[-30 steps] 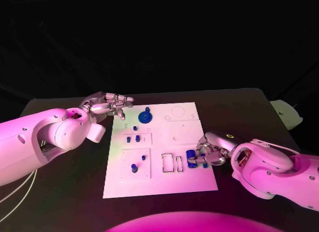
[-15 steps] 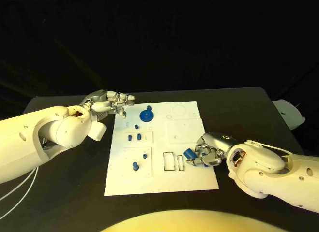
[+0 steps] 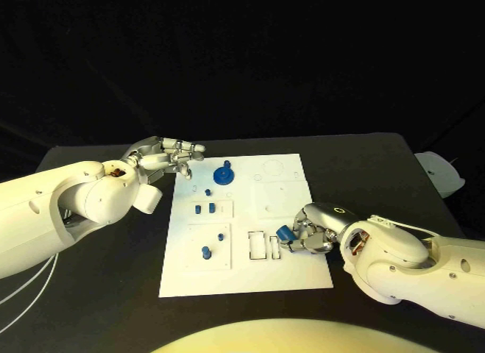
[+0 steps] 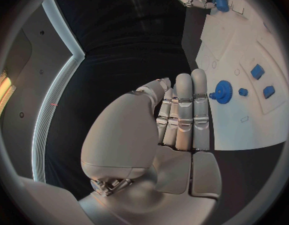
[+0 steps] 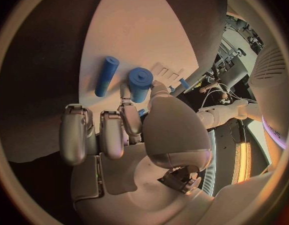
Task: Assemble the parts on the task board
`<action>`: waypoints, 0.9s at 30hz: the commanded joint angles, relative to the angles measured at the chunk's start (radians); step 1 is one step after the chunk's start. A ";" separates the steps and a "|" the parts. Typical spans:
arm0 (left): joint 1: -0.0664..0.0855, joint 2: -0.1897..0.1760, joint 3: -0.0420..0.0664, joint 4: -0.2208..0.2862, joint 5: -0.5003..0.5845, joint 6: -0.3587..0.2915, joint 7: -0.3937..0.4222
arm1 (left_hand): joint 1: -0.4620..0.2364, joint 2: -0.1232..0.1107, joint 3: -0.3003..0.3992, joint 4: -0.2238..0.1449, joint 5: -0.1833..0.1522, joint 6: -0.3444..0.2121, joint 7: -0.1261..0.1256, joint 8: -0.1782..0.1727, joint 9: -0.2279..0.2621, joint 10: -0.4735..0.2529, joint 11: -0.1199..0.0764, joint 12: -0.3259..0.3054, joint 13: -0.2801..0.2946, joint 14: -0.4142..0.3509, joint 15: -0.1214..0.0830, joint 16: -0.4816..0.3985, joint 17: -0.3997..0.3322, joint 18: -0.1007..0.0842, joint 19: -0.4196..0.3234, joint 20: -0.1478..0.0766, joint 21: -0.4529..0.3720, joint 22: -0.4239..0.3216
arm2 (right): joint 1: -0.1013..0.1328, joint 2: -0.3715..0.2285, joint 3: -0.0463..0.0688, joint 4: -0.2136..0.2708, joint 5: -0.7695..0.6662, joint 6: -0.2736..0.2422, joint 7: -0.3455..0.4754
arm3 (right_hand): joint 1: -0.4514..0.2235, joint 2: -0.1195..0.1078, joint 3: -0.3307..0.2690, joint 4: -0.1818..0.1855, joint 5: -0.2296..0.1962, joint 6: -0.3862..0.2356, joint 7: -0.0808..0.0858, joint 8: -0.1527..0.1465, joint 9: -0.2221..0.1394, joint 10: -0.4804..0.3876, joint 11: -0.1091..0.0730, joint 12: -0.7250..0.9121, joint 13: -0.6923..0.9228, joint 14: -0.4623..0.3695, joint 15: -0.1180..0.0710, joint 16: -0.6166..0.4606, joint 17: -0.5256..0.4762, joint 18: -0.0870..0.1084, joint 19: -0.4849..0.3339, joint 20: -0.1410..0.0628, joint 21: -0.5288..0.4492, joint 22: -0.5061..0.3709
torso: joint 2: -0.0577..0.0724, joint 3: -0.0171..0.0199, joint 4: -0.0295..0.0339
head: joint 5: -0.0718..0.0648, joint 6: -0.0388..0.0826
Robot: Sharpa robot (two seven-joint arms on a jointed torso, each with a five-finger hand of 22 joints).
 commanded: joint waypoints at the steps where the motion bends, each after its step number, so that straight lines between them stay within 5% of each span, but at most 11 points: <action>1: 0.001 0.000 0.001 0.003 -0.003 0.013 0.005 | -0.002 0.007 -0.003 -0.002 0.002 -0.004 -0.001 0.006 -0.001 -0.006 0.001 0.006 -0.001 -0.008 0.002 -0.004 -0.002 0.014 0.003 0.005 -0.007 -0.001 | -0.006 -0.010 -0.004 0.004 -0.011 -0.026 -0.019 | 0.019 0.021 0.008 -0.004 0.030 0.000 -0.008 0.006 0.008 0.007 -0.001 0.002 0.002 0.066 -0.005 0.005 0.064 -0.021 0.032 -0.004 0.004 0.211 | -0.001 0.0007 -0.0004 | 0.003 0.003; 14: 0.001 0.007 0.001 -0.002 -0.003 0.015 0.006 | -0.003 0.007 -0.003 -0.001 0.002 -0.005 -0.001 0.007 -0.002 -0.007 0.002 0.007 -0.001 -0.008 0.002 -0.003 -0.002 0.014 0.004 0.005 -0.007 -0.002 | 0.025 -0.029 0.003 0.087 0.043 -0.091 -0.008 | 0.040 0.028 0.009 -0.002 0.084 0.003 -0.012 0.015 0.019 0.018 -0.005 0.012 0.019 0.072 -0.009 0.021 0.093 -0.026 0.042 -0.008 0.031 0.218 | -0.001 0.0000 0.0010 | 0.003 0.010; 27: 0.001 0.012 0.000 0.003 -0.003 0.016 0.006 | -0.003 0.007 -0.003 -0.001 0.002 -0.005 -0.001 0.007 -0.002 -0.007 0.002 0.007 -0.001 -0.008 0.002 -0.003 -0.002 0.014 0.004 0.005 -0.007 -0.002 | 0.027 0.052 0.001 0.059 0.116 0.011 -0.013 | 0.018 0.035 -0.001 0.000 0.075 0.004 -0.012 0.018 0.023 0.016 -0.005 0.005 0.015 0.071 -0.008 0.020 0.091 -0.024 0.039 -0.008 0.022 0.216 | 0.002 0.0013 0.0018 | 0.017 0.008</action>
